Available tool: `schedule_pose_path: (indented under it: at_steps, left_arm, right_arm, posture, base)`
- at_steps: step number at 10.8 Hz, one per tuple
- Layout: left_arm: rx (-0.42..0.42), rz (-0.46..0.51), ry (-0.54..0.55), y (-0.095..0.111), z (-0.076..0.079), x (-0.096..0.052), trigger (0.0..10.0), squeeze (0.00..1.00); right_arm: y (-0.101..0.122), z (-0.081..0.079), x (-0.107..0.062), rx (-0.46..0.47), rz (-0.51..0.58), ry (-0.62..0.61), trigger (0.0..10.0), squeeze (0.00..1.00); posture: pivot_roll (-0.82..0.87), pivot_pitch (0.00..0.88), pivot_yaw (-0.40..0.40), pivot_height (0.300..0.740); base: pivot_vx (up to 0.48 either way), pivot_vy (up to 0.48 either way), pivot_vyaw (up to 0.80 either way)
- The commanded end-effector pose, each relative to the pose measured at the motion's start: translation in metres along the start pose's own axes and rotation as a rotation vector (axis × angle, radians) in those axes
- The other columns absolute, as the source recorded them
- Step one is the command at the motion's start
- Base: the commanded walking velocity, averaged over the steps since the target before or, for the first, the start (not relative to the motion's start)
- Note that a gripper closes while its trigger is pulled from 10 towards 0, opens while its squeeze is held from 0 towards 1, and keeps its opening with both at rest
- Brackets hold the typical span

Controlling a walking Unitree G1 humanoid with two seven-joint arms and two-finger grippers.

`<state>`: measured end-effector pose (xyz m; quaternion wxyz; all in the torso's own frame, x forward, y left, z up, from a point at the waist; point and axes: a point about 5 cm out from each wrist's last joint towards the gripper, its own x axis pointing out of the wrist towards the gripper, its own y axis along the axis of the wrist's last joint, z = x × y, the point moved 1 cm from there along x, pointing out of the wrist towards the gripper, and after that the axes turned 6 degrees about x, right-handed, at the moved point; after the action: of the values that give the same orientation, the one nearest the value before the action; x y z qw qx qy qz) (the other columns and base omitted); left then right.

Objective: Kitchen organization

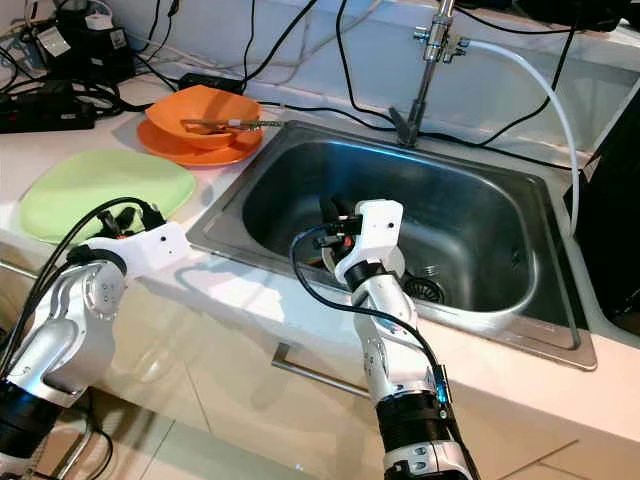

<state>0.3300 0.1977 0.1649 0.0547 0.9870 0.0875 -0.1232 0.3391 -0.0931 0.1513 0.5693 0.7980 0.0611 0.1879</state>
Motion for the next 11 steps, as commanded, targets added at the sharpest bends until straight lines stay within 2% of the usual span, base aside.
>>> schedule_pose_path:
  at_steps: [1,9,11]
  left_arm:
    - [-0.008,0.014,-0.012,0.003,0.001,0.002,0.0,0.00]
    - [-0.015,0.002,0.021,0.002,-0.004,0.002,0.0,0.00]
    - [0.008,-0.014,0.183,0.000,-0.020,-0.003,0.0,0.00]
  right_arm:
    - [0.004,0.003,0.003,-0.002,0.002,-0.010,10.0,0.00]
    - [0.003,0.004,0.005,0.005,-0.003,-0.015,10.0,0.00]
    - [0.002,0.004,0.005,0.008,-0.006,-0.017,10.0,0.00]
  posture:
    - [0.24,0.016,-0.062,0.740]
    - [0.25,0.013,-0.065,0.740]
    - [0.25,0.012,-0.065,0.740]
  base:
    - [0.000,0.000,0.00]
    - [0.000,0.000,0.00]
    - [0.000,0.000,0.00]
